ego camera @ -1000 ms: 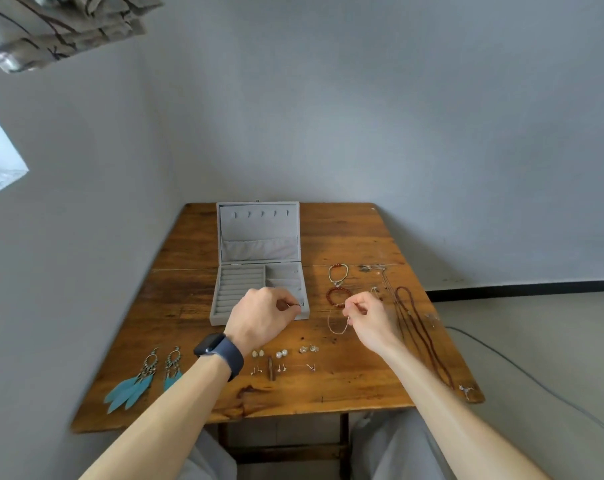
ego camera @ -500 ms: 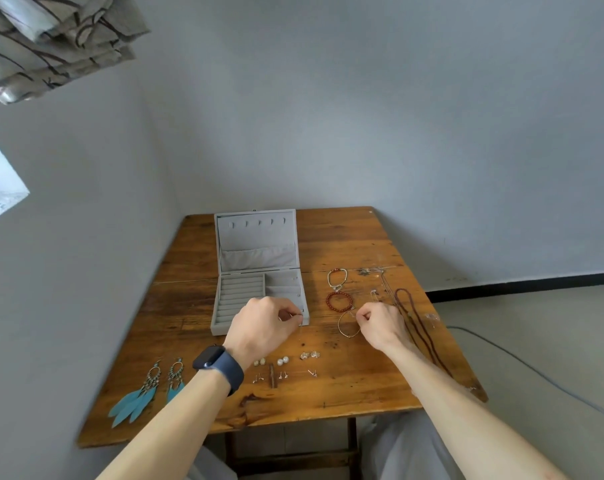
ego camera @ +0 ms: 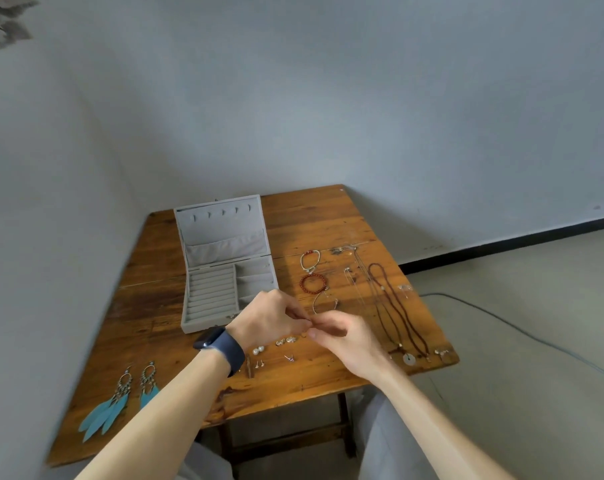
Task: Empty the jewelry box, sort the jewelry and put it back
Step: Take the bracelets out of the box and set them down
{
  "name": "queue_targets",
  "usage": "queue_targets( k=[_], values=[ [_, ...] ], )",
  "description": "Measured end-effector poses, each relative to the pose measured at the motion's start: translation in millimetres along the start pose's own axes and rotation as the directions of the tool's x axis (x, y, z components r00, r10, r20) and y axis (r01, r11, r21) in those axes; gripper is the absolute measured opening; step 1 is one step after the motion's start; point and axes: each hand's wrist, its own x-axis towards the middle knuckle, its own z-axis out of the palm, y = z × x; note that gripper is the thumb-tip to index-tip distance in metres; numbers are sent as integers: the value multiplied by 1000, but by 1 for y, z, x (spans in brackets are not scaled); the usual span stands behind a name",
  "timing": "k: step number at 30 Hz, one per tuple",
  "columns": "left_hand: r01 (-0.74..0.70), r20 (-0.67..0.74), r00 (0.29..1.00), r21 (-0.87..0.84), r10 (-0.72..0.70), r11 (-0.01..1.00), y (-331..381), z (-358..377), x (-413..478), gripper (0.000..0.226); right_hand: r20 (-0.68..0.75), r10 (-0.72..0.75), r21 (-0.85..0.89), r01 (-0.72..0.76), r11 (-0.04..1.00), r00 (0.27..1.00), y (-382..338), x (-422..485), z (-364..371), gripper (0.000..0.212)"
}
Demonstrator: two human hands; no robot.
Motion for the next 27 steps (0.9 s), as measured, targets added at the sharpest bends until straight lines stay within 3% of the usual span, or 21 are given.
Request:
queue_targets(
  k=[3,9,11,14,16,20,27],
  values=[
    [13,69,997,71,-18,997,2,5,4,11,-93,0,-45,-4,999,996,17,-12,-7,14],
    [-72,111,993,310,39,948,18,15,1,12,-70,-4,-203,-10,979,998,36,-35,-15,12],
    [-100,69,994,270,85,958,24,18,2,12,-131,13,-164,-35,986,991,41,-39,-17,12],
    [-117,33,993,32,116,993,30,18,2,9,-230,62,-103,-88,991,971,43,-43,-19,12],
    [-140,59,988,-68,144,988,34,16,2,7,-252,59,-99,-86,991,966,39,-46,-20,24],
    [-164,88,981,-101,174,981,38,14,2,5,-191,44,7,-44,999,981,21,-43,-16,53],
    [-163,34,986,-84,166,983,27,16,-5,4,-115,56,30,-53,998,992,14,-41,-9,16]
  ],
)
